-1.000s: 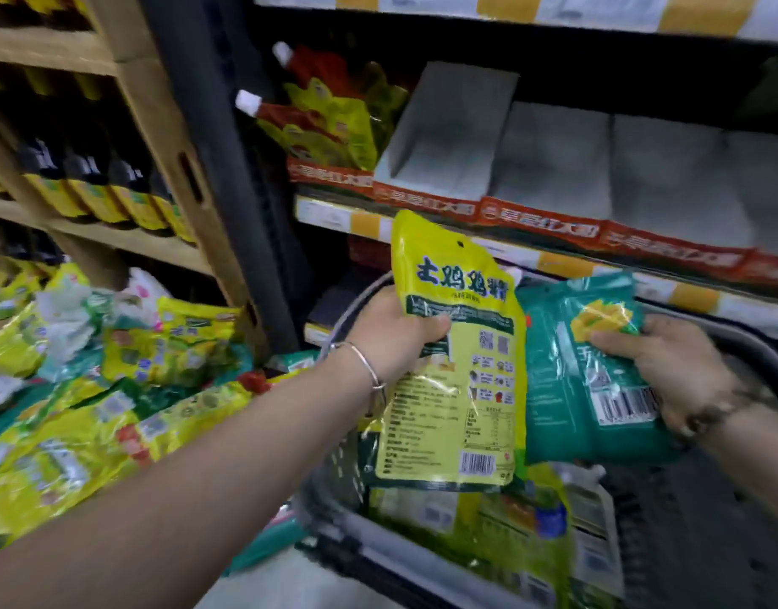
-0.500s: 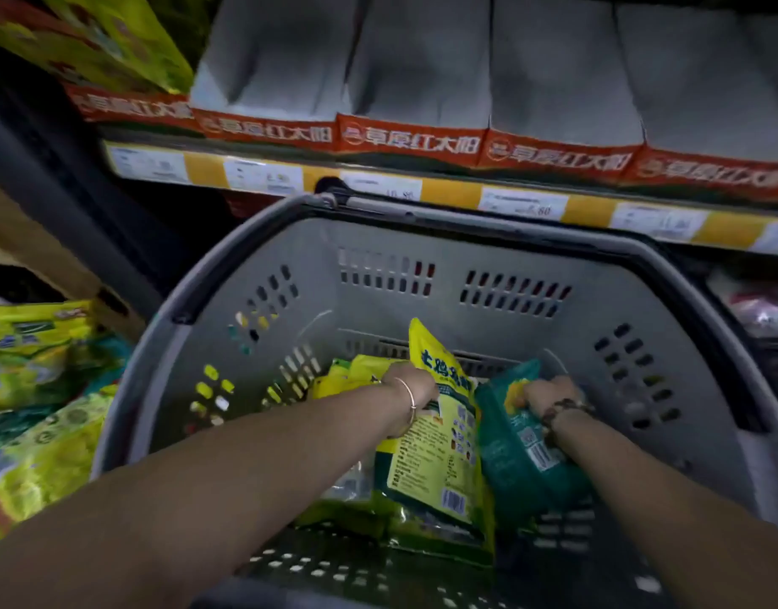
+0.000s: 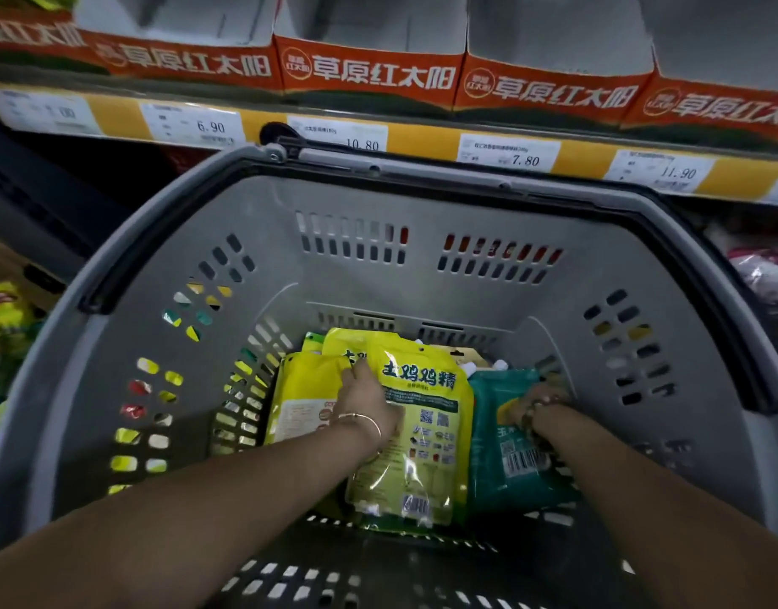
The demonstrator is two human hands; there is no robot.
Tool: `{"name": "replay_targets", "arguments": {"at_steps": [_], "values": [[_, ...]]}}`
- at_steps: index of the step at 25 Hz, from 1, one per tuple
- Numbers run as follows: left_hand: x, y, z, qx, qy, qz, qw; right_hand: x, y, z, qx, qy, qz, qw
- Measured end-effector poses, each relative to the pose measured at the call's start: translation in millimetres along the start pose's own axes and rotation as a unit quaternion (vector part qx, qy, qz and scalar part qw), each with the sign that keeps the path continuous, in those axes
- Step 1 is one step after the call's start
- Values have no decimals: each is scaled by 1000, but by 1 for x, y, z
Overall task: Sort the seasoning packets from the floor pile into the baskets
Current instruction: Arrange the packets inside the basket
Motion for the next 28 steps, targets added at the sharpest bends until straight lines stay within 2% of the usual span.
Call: {"name": "replay_targets", "arguments": {"at_steps": [1, 2, 4, 6, 7, 9, 10, 15, 21, 28], "values": [[0, -2, 4, -14, 39, -68, 997, 1, -10, -1, -50, 5, 60, 997], [-1, -3, 6, -6, 99, -150, 984, 2, -18, 3, -75, -2, 71, 995], [-9, 2, 7, 58, 243, -299, 921, 6, -27, 7, -109, -68, 109, 986], [-11, 14, 10, 137, 296, -385, 863, 7, -20, 8, -47, -155, 185, 969], [-9, 20, 9, 170, 279, -403, 855, 7, -10, 7, -5, -169, 216, 962], [-6, 25, 6, 194, 244, -427, 849, 2, 8, 2, 70, -136, 272, 950], [-6, 24, 6, 192, 233, -440, 846, 0, 14, -3, 76, -117, 289, 947], [-4, 28, 9, 177, 226, -463, 838, 4, 36, -10, 47, -104, 289, 950], [5, 37, 9, 162, 250, -424, 855, -6, 50, -19, 8, -129, 233, 964], [-10, 26, 10, 206, 218, -438, 848, -3, 40, -17, 16, -149, 208, 967]]}}
Point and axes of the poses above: each hand's wrist, its own z-axis away from the middle knuckle, its own y-axis out of the palm, x = y × z, the point moved 2 cm from there along -z, towards the middle knuckle, and after that the axes turned 9 degrees about x, right-handed, at the moved point
